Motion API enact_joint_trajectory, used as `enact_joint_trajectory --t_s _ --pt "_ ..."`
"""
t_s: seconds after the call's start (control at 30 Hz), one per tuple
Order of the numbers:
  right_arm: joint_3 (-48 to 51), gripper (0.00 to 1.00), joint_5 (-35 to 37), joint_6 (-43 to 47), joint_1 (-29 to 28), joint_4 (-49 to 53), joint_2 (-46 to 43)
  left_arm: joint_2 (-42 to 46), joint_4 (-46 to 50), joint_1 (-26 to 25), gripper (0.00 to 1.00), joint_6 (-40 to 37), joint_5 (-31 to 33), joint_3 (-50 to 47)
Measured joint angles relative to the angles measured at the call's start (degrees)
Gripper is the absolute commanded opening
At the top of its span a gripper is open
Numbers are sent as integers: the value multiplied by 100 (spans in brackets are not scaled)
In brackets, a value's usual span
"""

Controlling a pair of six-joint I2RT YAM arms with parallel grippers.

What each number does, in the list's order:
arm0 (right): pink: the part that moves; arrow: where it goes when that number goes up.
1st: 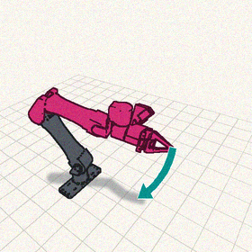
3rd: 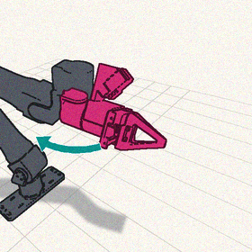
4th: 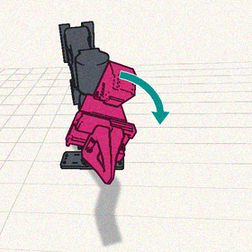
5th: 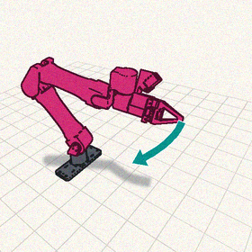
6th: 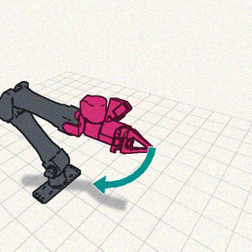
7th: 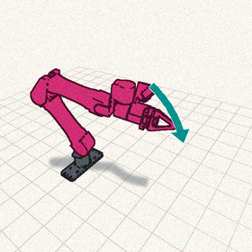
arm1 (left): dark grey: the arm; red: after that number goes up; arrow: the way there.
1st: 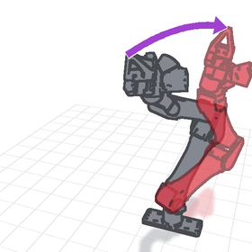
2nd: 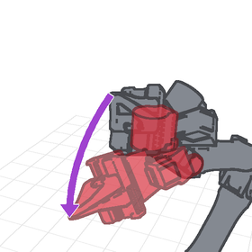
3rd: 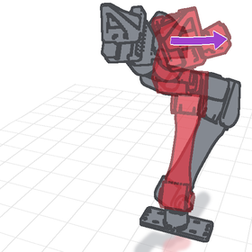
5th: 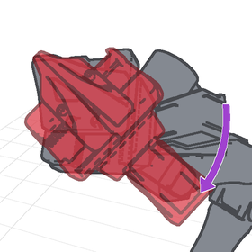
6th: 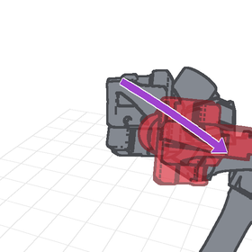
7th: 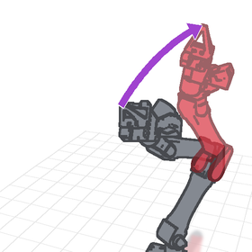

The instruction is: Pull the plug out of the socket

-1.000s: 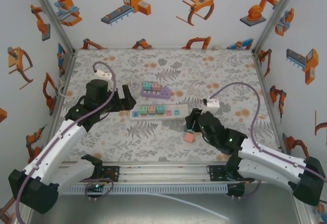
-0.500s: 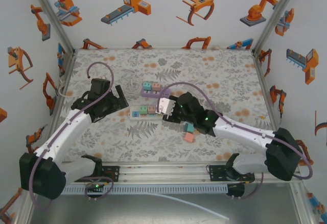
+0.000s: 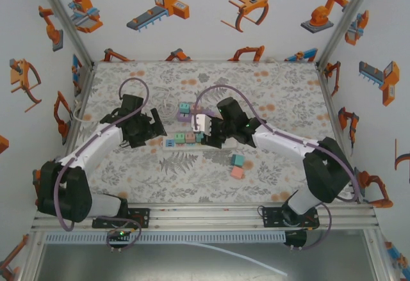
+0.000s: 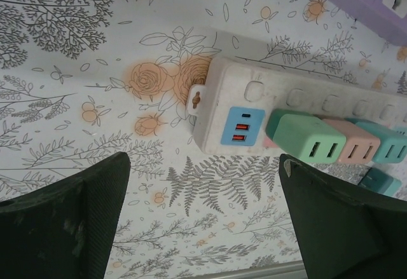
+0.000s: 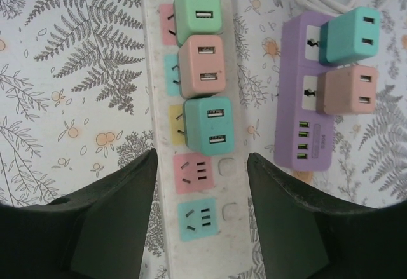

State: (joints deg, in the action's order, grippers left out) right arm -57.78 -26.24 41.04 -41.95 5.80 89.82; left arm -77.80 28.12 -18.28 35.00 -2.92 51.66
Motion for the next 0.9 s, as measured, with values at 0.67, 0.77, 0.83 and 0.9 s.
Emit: enact_joint_trajectory --t_s 0.67,0.77,0.83,0.9 --pt "-509 42 -625 -46 181 -107 1154 -1106 -120 0 70 -271 -494 192" --pt "-509 40 -634 -46 181 -133 1165 -1224 -133 0 68 -278 -540 192" --pt "-511 38 -634 -48 188 -140 1167 -1263 -140 0 65 -280 -577 192" --pt "-511 36 -638 -48 199 -162 1165 -1298 -144 0 64 -280 -612 192"
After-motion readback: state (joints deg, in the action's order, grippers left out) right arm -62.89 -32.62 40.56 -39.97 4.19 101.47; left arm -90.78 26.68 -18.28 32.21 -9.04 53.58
